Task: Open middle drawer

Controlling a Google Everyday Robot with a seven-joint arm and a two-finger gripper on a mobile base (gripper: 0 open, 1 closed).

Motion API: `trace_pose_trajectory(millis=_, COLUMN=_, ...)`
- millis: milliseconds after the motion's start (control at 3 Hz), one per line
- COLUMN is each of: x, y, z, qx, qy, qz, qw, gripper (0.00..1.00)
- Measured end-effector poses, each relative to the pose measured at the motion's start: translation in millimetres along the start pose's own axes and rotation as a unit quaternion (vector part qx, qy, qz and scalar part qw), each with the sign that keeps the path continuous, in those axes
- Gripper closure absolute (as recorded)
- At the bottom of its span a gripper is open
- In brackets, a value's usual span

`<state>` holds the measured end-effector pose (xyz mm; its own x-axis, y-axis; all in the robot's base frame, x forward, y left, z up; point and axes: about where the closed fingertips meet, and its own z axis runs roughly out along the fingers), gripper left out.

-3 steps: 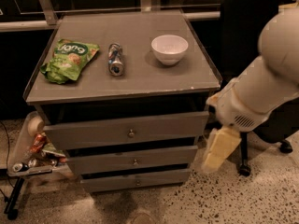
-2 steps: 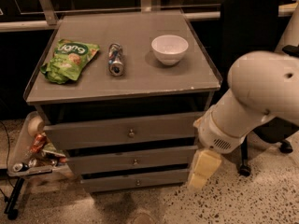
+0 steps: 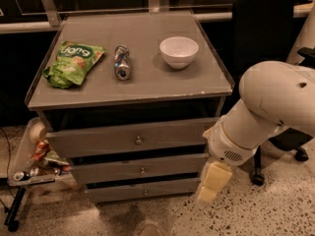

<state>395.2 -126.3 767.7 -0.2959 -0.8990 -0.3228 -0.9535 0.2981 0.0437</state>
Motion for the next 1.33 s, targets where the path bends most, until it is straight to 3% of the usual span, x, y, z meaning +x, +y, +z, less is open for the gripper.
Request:
trace_pose_trajectory(millis=333, x=4, y=13, z=63, qx=-0.047, qy=-0.027, qz=0.035, qw=0.9979, gripper=0.0)
trace_pose_trajectory(millis=1000, x=-4, y=-6, z=202, qx=-0.088, qy=-0.067, qz=0.076, qw=0.9909, gripper=0.0)
trace_pose_trajectory(millis=1333, x=-4, y=-6, z=202, qx=-0.088, qy=-0.067, qz=0.076, qw=0.9909, gripper=0.0)
